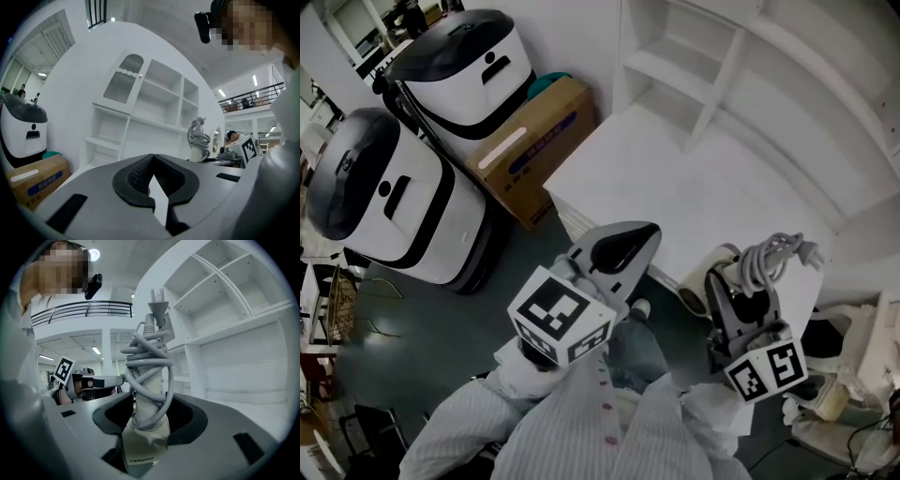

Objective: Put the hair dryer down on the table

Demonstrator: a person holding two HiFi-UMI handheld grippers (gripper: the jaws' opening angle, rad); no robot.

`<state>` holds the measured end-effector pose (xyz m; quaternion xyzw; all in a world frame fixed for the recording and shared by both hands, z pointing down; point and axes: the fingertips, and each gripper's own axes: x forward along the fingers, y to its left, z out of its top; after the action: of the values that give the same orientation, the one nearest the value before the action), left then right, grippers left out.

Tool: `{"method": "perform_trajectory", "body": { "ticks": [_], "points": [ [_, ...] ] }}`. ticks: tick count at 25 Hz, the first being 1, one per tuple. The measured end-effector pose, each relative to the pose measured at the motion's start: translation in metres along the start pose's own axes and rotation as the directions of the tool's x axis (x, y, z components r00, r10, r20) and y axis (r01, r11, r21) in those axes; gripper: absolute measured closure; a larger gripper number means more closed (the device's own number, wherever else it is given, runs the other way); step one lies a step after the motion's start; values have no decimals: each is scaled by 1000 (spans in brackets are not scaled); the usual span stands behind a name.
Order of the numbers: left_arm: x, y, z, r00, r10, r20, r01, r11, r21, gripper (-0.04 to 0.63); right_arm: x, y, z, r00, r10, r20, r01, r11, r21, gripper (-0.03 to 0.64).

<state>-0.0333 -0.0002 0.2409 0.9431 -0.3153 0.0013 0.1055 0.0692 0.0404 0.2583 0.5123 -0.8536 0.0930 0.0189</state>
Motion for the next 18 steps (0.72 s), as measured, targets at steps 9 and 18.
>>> {"method": "perform_trajectory", "body": {
  "ticks": [9,18],
  "points": [
    [65,32,22,999,37,-7,-37,999,-6,586,51,-58,16,998,44,-37,-43,999,17,422],
    [127,53,32,998,59,9,-59,998,-4,586,85,-107,27,995,89,-53,-90,996,-7,422]
  ]
}}
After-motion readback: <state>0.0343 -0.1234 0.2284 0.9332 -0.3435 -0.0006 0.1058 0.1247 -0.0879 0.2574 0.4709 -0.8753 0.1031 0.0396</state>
